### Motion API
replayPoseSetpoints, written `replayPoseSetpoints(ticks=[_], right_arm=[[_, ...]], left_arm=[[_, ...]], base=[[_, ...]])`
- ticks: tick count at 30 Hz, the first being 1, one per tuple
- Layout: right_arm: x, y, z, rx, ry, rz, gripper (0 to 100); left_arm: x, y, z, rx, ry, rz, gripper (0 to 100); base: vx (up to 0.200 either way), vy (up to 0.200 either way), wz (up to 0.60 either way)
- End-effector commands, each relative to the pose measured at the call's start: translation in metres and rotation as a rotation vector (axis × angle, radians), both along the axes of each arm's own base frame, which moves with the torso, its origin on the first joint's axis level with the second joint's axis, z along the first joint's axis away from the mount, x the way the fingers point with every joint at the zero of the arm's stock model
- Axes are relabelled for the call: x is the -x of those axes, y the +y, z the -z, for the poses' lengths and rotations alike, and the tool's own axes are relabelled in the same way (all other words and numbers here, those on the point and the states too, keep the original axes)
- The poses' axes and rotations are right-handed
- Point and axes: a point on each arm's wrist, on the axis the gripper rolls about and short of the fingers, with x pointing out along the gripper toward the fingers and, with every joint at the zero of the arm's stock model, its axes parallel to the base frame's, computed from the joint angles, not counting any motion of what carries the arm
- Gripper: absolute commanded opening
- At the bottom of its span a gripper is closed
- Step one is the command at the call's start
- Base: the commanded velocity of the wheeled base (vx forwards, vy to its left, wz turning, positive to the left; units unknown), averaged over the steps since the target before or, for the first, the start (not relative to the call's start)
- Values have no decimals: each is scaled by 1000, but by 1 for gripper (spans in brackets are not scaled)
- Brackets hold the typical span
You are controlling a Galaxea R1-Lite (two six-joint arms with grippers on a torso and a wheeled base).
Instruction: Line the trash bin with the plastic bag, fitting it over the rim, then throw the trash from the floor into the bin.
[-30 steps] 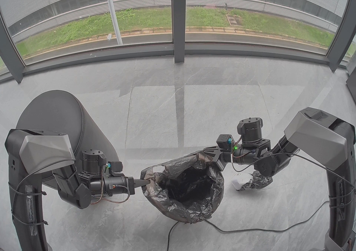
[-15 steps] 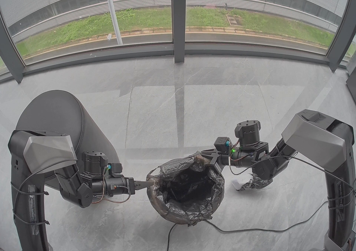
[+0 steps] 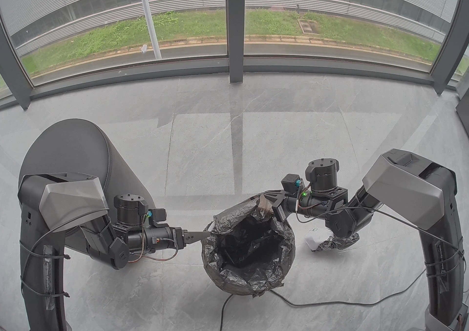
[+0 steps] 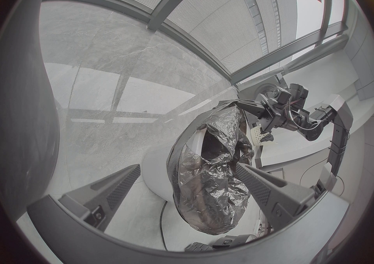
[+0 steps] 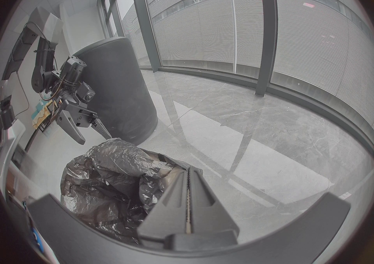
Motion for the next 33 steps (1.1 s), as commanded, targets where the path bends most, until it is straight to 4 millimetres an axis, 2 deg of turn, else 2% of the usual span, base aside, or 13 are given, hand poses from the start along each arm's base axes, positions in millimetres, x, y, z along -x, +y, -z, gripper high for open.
replayPoseSetpoints(ticks=[1,2,9,13,21,27,33], right_arm=[[-1,1,8,2,16,1,0],[-1,1,7,1,17,0,100],[3,0,-1,-1,11,-3,100],[14,-2,-10,0,16,-17,100],[22,-8,-30,-11,-5,-11,100],[49,-23,-17,38,89,-2,100],[47,-31,-14,44,100,24,100]], left_arm=[[0,-1,-3,1,-11,3,100],[-1,-1,-6,3,-20,2,100],[-1,2,-10,5,-29,-4,100],[-2,1,-10,4,-34,-1,100],[-1,-15,-3,-14,-45,53,100],[-9,-33,10,-36,-66,82,100],[-25,-38,15,-70,-94,23,100]], base=[[0,0,0],[0,0,0],[0,0,0],[0,0,0],[0,0,0],[0,0,0],[0,0,0]])
